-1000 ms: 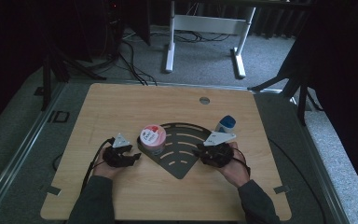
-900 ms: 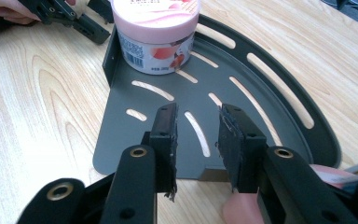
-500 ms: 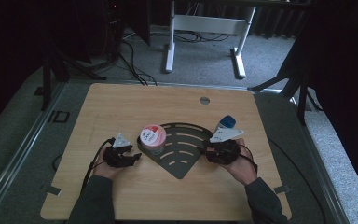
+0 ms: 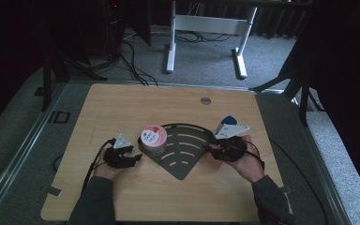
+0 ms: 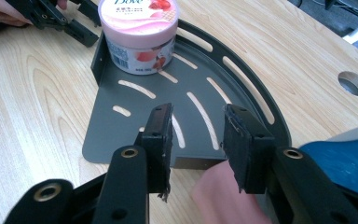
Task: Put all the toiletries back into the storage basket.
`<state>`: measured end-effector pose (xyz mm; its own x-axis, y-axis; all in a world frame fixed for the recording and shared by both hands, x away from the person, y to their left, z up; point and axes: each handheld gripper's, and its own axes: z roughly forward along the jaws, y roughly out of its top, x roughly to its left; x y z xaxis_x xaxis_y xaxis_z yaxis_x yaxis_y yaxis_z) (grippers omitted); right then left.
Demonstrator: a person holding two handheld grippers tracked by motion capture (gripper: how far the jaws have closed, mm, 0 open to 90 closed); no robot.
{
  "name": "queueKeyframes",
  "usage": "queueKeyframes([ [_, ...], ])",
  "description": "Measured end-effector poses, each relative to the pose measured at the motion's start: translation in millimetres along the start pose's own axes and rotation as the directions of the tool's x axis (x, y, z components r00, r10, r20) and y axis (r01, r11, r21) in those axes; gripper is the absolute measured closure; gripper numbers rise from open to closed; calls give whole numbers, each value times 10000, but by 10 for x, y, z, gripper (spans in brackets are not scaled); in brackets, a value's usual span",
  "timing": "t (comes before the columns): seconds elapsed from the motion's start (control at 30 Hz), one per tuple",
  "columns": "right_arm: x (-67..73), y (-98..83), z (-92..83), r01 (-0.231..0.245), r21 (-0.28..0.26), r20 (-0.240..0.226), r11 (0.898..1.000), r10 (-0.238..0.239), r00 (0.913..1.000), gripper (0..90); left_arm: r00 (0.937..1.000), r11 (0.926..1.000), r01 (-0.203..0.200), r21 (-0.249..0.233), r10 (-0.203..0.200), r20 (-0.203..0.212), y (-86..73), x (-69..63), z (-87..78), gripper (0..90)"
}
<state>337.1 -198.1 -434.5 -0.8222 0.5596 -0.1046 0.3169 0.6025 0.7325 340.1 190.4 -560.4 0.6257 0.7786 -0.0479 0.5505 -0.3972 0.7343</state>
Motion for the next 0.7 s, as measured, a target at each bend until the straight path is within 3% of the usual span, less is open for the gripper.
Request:
queueKeyframes([
  [0.7,-140,12,-224,-200,-264,272,9994,207,9994,565,10000,10000,2,-2,-2,34,0,-3,1,441],
])
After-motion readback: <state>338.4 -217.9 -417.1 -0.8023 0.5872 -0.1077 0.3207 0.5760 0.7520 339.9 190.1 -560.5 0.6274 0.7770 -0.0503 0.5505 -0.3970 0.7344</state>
